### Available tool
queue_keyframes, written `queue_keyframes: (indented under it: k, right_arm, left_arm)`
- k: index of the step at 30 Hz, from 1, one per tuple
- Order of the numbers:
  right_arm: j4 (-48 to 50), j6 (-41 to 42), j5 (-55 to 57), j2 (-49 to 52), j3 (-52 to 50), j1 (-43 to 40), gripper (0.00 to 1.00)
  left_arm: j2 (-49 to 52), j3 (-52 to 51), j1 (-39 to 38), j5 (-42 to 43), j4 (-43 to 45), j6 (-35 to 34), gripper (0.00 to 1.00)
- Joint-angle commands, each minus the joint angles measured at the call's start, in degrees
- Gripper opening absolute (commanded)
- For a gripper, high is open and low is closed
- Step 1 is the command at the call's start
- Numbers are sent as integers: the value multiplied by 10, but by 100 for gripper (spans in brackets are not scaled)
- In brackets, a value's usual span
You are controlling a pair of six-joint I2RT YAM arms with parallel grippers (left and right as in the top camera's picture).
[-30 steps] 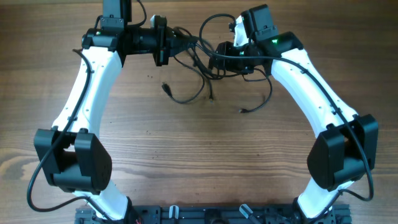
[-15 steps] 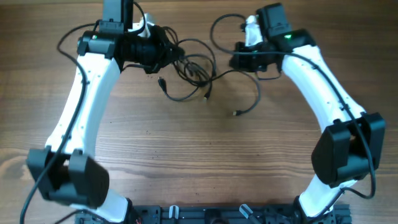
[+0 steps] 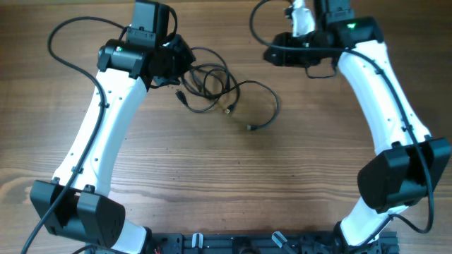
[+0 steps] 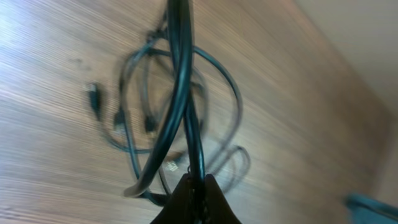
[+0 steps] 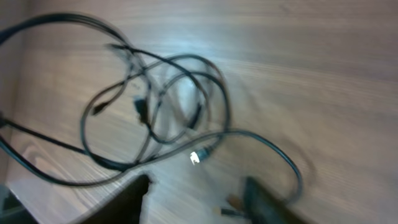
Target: Untangle cables
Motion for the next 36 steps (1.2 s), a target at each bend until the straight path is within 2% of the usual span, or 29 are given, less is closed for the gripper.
queue_keyframes:
  k: [1, 3, 7, 14, 17, 19, 20, 21, 23, 25, 27, 28, 31, 34, 36]
  right_arm:
    - [31, -12, -37, -9, -28, 35, 64]
    - [52, -11, -37, 5, -37, 41, 68]
    - [86, -11, -66, 50, -41, 42, 68]
    - [139, -11, -125, 135, -41, 57, 67]
    - [164, 13, -121, 161, -42, 72, 51]
    - [179, 36, -113, 169, -42, 72, 43]
    - [179, 50, -93, 172, -42, 72, 35]
    - [172, 56, -72, 174, -42, 72, 23]
    - [155, 56, -51, 173, -42, 67, 4]
    - [145, 59, -52, 158, -42, 45, 4]
    - [122, 47, -25, 115, -42, 6, 4]
    - [93, 47, 25, 60, -42, -37, 4]
    - [54, 47, 97, -24, -42, -97, 4]
    - [35, 49, 144, -84, -42, -143, 4]
    - [35, 80, 136, -120, -42, -186, 4]
  left_arm:
    - [-2, 3, 15, 230, 45, 13, 4]
    - [-2, 3, 30, 304, 51, 13, 4]
    - [-2, 3, 55, 400, 56, 11, 4]
    - [-2, 3, 55, 433, 62, -4, 4]
    - [-2, 3, 55, 433, 62, -5, 4]
    - [-2, 3, 55, 433, 63, -9, 4]
    - [-2, 3, 55, 433, 63, -9, 4]
    - [-2, 3, 57, 431, 64, -8, 4]
    - [-2, 3, 63, 375, 56, -6, 4]
    - [-2, 3, 69, 221, 24, -6, 4]
    - [-1, 3, 68, 23, -25, -9, 4]
    - [-1, 0, 68, -111, -63, -37, 4]
    - [-1, 0, 69, -240, -97, -71, 4]
    - [-1, 0, 69, -303, -111, -99, 4]
    - [-1, 0, 73, -323, -114, -99, 4]
